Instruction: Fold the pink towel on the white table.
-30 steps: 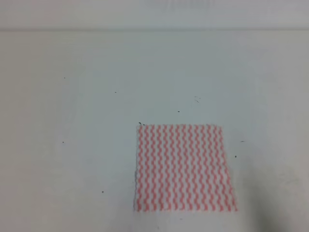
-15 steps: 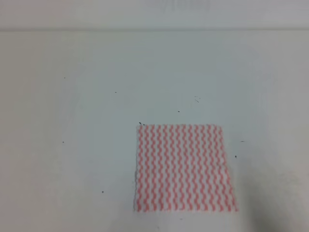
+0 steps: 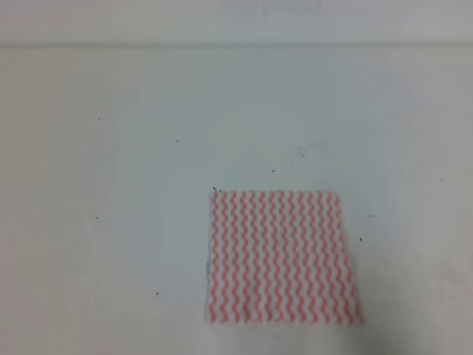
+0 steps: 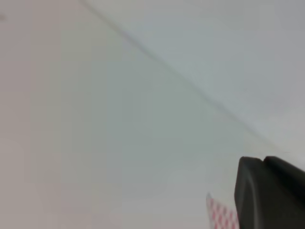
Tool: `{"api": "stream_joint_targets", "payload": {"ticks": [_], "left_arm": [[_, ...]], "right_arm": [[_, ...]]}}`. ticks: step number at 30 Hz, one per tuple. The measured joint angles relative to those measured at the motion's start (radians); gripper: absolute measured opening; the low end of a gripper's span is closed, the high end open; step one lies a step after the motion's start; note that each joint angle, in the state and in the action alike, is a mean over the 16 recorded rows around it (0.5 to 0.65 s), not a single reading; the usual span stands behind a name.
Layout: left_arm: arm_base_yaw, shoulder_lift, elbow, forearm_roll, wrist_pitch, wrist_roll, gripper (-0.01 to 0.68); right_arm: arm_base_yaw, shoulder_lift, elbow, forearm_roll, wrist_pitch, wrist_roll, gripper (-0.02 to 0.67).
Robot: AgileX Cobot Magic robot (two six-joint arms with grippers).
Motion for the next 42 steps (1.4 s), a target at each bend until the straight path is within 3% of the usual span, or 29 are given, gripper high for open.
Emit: {"api": "stream_joint_targets", "payload": {"ticks": [6, 16, 22, 33, 42], "left_arm": [[0.0, 0.199, -0.126, -0.173, 0.109, 0.217, -0.006], [-0.004, 0.525, -0.219, -0.756, 0.194, 0.87, -0.005], [-0.04, 0.67, -0.22, -1.025, 0.189, 1.173, -0.005], [-0.239, 0.844, -0.221, -1.297, 0.09, 1.465, -0.005], [-0.333, 0.905, -0.221, -1.46, 0.063, 1.629, -0.005]], "right_arm": [[0.0, 0.17, -0.098, -0.084, 0.114, -0.007, -0.018], [0.0, 0.365, -0.183, -0.128, 0.274, -0.035, -0.018], [0.0, 0.451, -0.219, -0.109, 0.327, -0.053, -0.018], [0.053, 0.625, -0.3, -0.026, 0.359, -0.097, -0.018], [0.251, 0.758, -0.332, 0.042, 0.254, -0.118, -0.018]]}}
